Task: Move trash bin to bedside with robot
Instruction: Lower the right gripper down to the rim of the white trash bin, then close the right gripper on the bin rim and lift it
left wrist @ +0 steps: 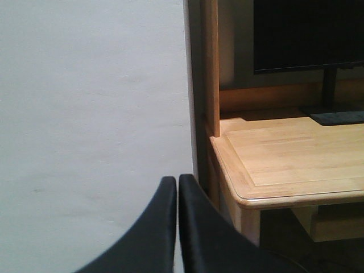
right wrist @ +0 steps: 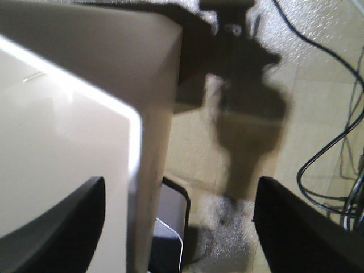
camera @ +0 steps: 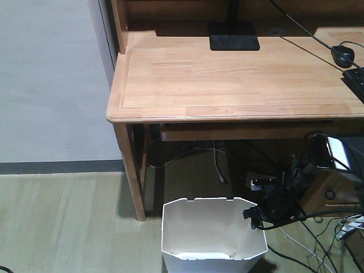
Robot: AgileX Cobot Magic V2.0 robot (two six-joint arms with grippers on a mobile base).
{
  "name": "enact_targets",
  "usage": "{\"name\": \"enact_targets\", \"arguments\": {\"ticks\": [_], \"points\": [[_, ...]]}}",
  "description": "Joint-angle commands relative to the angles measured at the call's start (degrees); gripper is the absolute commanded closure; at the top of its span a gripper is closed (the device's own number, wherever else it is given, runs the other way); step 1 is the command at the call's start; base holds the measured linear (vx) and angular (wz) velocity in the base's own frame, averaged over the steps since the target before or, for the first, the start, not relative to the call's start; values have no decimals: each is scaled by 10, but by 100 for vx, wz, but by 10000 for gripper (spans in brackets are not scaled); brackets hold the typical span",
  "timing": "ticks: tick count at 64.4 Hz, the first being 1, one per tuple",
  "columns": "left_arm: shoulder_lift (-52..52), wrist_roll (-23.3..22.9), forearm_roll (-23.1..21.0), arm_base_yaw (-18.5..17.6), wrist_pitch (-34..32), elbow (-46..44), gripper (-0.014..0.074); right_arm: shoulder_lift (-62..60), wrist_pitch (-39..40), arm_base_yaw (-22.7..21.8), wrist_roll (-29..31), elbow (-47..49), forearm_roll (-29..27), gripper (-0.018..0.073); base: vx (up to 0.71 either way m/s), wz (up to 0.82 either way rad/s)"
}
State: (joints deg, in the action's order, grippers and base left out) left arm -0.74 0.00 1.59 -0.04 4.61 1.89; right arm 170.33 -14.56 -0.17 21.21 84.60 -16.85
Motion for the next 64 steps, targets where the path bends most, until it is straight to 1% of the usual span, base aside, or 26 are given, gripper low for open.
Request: {"name": "enact_targets", "arguments": {"ticks": [1, 13, 19, 29, 30, 33, 35, 40, 46, 54, 60, 64], "points": [[-9, -8, -5, -4, -43, 7, 603, -20, -30, 1, 9, 25, 0, 53, 0, 0], [-9, -8, -5, -4, -43, 7, 603, 0, -73, 1, 20, 66, 2, 95, 0, 0], [-9, -8, -5, -4, -43, 7, 603, 9, -91, 0, 20, 82, 2, 153, 0, 0], [-9, -8, -5, -4, -43, 7, 603, 20, -117, 0, 19, 103, 2, 328, 0, 0], [-9, -8, -5, -4, -43, 7, 603, 22, -120, -1, 19, 105, 2, 361, 0, 0], [-9, -8, -5, -4, -43, 7, 603, 25, -128, -2, 19, 112, 2, 417, 0, 0], [-9, -8, -5, -4, -43, 7, 603, 27, -135, -4, 19, 118, 1, 473, 0, 0], [-9, -8, -5, -4, -43, 7, 603, 35, -154, -8, 20, 131, -1, 576, 0, 0], [-9, -8, -5, -4, -43, 7, 603, 41, -171, -11, 20, 146, -4, 570, 0, 0], [-9, -8, -5, -4, -43, 7, 603, 41, -155, -16, 24, 146, -31, 569, 0, 0], [-9, -8, -5, -4, -43, 7, 603, 39, -146, -18, 60, 146, -63, 568, 0, 0], [-9, -8, -5, -4, -43, 7, 603, 37, -145, -20, 93, 145, -95, 568, 0, 0]]}}
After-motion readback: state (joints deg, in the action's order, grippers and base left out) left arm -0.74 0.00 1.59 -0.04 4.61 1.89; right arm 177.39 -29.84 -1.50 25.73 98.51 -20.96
